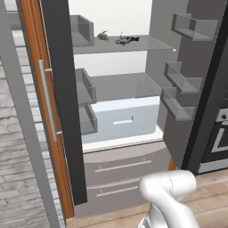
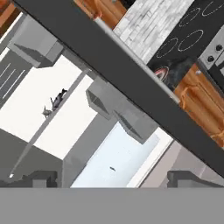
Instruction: Place the fish on the counter behind the older fish on the same shelf of the fridge to maintain FIFO order. Close the fridge door when finished.
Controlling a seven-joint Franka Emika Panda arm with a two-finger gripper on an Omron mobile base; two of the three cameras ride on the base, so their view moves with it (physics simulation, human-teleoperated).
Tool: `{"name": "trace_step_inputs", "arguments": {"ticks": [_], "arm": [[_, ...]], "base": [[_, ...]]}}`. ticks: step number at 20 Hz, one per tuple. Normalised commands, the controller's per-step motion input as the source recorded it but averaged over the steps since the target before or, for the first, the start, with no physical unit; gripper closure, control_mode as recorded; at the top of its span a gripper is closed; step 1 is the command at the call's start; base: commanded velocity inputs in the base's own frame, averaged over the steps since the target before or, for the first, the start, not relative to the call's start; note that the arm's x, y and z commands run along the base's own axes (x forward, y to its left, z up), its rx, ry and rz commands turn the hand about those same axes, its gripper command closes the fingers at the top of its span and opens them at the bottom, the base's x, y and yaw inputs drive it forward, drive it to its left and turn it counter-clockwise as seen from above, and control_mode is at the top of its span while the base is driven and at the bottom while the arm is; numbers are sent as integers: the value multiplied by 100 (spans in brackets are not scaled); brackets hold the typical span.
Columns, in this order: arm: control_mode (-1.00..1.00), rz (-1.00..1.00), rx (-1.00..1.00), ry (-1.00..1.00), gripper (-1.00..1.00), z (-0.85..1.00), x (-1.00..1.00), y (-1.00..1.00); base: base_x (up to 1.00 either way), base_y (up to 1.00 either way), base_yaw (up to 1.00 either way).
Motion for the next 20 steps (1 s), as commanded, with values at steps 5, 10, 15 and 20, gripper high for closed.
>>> {"name": "trace_step_inputs", "arguments": {"ticks": [5,10,15,20], "arm": [[-100,11,22,-28,-100,-24,54,-99],[-100,15,23,-19,-100,-32,60,-82],[-100,20,21,-11,-100,-37,67,-64],[-100,19,20,0,-100,-36,83,-60]], "base": [[0,0,0],[0,0,0],[0,0,0],[0,0,0]]}}
